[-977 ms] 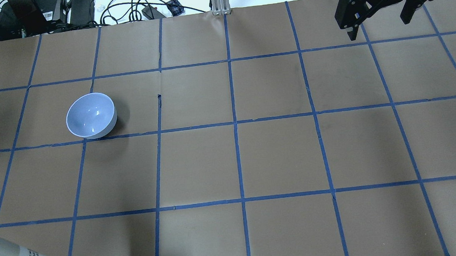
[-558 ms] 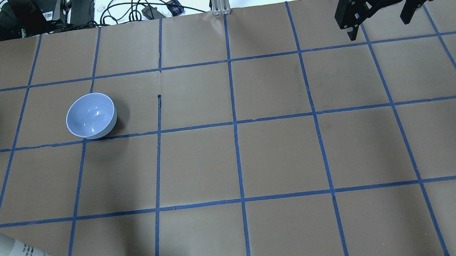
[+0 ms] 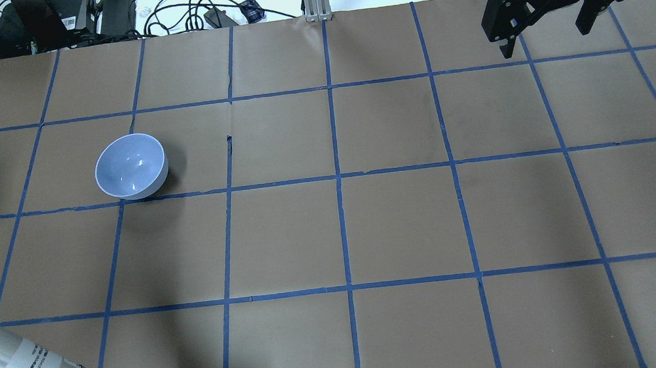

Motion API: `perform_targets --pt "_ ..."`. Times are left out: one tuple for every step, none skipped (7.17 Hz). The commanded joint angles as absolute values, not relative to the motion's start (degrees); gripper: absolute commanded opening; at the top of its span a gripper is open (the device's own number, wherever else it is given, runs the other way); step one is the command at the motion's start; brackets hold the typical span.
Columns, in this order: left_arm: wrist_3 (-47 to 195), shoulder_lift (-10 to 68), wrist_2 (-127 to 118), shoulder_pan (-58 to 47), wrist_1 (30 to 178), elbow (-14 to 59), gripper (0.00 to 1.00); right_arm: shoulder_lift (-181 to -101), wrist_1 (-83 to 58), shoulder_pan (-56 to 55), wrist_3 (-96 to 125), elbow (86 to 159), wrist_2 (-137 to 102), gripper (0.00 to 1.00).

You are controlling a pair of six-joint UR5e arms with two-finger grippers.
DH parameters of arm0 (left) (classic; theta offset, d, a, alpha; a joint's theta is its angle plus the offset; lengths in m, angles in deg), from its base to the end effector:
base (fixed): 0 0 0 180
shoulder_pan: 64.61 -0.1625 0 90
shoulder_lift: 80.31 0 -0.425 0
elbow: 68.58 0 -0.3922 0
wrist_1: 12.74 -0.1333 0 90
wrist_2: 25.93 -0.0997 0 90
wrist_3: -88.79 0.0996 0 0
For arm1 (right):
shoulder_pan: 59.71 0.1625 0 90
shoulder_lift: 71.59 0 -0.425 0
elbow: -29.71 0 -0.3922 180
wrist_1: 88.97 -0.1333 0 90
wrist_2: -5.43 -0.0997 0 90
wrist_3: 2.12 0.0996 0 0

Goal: Stack green bowl on blue bowl
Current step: 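Lower the left gripper around the rim of the pale green bowl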

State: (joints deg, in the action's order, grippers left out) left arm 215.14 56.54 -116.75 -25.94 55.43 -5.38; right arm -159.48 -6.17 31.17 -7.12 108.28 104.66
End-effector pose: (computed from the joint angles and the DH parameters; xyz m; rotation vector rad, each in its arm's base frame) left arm 0.5276 -0.5911 0.2223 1.8935 2.4673 0.0213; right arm 0.1251 -0.5041 0.5562 0.1483 -2.9752 0.0464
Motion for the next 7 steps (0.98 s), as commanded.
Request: perform_targets --pt "219.6 57.4 -116.8 -25.9 55.4 -5.6 0.96 -159.5 -6.2 31.2 -7.1 108.3 104.7 1.00" --pt "220.5 57.5 -116.8 -25.9 55.4 -5.6 0.96 -159.5 -6.2 31.2 -7.1 108.3 104.7 1.00" --pt "220.6 57.7 -116.8 -25.9 54.7 -5.6 0.96 -159.5 -6.2 31.2 -7.1 108.3 104.7 1.00" --pt "220.5 58.6 -116.7 -25.9 51.3 -5.5 0.92 -159.5 -6.2 31.2 -7.1 108.3 104.7 1.00" --pt "220.5 58.6 -116.6 -25.9 51.2 -5.5 0.90 -159.5 -6.2 31.2 -7.1 108.3 104.7 1.00" --pt "220.5 58.6 -115.6 -25.9 51.2 -5.5 0.87 -159.5 -6.2 31.2 -7.1 108.3 104.7 1.00" --pt "220.5 58.6 -115.5 -25.9 51.2 -5.5 0.77 -159.5 -6.2 31.2 -7.1 108.3 104.7 1.00"
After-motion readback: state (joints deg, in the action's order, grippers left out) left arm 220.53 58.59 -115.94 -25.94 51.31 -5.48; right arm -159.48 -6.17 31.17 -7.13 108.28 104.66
